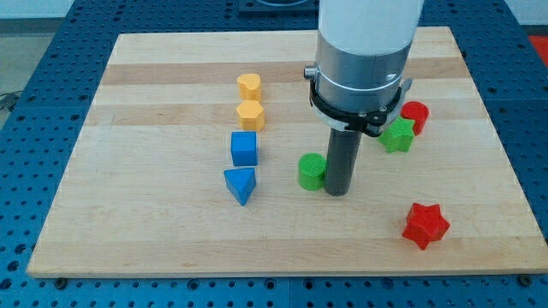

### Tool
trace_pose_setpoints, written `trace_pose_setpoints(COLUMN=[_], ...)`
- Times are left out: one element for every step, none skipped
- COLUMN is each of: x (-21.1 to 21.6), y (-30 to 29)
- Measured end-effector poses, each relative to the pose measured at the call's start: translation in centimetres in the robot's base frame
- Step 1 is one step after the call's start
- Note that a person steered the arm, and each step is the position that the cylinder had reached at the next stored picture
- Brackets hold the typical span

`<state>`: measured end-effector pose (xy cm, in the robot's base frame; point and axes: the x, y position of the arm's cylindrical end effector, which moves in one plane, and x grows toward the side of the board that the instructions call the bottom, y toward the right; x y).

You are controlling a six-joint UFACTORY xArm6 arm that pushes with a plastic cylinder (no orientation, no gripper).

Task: Push the green circle parallel to the triangle

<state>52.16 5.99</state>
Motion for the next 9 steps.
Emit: trace_pose_setpoints(x=[1.0,-0.3,-2.6,-4.0,-2.6,-1.7,-1.7,-0.3,-0.1], y=[-0.4,1.7,1.3,-1.2,-2.0,-2.1,-2.1,-2.8,-2.8])
